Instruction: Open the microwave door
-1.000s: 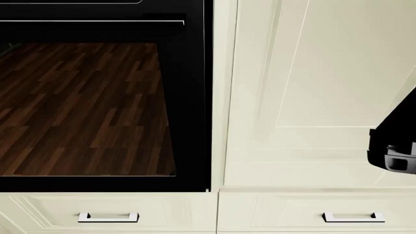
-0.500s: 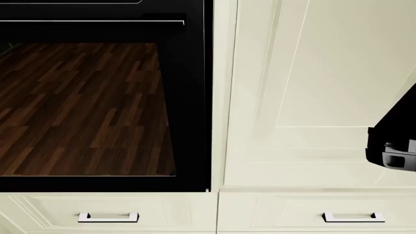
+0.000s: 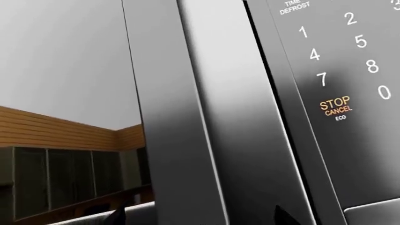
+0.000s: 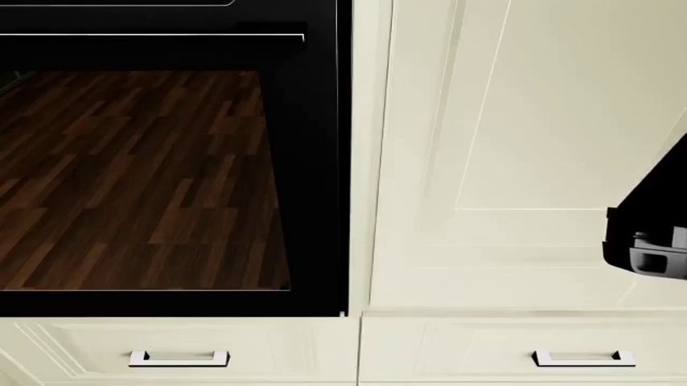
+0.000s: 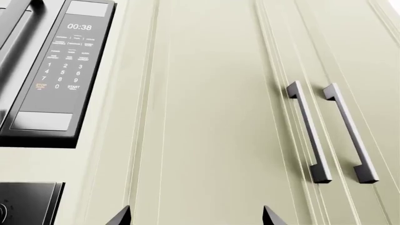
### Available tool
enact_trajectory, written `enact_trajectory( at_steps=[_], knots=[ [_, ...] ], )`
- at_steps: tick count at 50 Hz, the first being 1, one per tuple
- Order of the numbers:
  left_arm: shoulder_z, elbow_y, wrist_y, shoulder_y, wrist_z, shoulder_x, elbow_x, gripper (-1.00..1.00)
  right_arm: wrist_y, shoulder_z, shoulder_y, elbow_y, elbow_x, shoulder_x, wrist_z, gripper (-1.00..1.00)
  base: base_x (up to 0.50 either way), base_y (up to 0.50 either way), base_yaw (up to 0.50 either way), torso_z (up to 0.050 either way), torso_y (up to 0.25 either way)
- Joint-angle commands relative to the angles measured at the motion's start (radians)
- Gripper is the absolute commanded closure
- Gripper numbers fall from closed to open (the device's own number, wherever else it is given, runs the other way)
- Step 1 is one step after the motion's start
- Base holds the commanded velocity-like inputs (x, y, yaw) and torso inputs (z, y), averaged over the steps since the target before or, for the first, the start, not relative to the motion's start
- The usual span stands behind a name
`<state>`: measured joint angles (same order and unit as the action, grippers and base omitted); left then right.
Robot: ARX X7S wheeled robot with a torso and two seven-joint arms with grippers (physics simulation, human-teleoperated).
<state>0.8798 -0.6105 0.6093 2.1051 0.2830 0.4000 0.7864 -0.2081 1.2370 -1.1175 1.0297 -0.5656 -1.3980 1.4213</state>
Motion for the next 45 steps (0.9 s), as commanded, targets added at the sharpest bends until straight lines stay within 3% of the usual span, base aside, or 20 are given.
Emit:
enact_trajectory(
  at_steps=[1, 27, 28, 45],
  knots=[
    [0.014, -0.074, -0.033, 0.000, -0.026, -0.021, -0.032, -1.00, 0.008, -0.001, -0.007, 0.001, -0.007, 0.001, -0.002, -1.00, 0.00, 0.00, 0.00, 0.000, 0.000],
    [0.032, -0.165, -0.078, 0.000, -0.065, -0.059, -0.071, -1.00, 0.014, 0.007, -0.017, 0.001, -0.012, 0.004, -0.003, -1.00, 0.00, 0.00, 0.00, 0.001, 0.000],
    [0.032, -0.163, -0.079, 0.000, -0.064, -0.058, -0.072, 1.00, 0.013, 0.008, -0.017, 0.001, -0.011, 0.004, -0.002, -1.00, 0.00, 0.00, 0.00, 0.000, 0.000],
    [0.003, -0.057, -0.046, -0.022, -0.019, -0.020, -0.040, 1.00, -0.010, 0.020, 0.003, -0.006, 0.015, -0.010, 0.004, -1.00, 0.00, 0.00, 0.00, 0.000, 0.000]
  ],
)
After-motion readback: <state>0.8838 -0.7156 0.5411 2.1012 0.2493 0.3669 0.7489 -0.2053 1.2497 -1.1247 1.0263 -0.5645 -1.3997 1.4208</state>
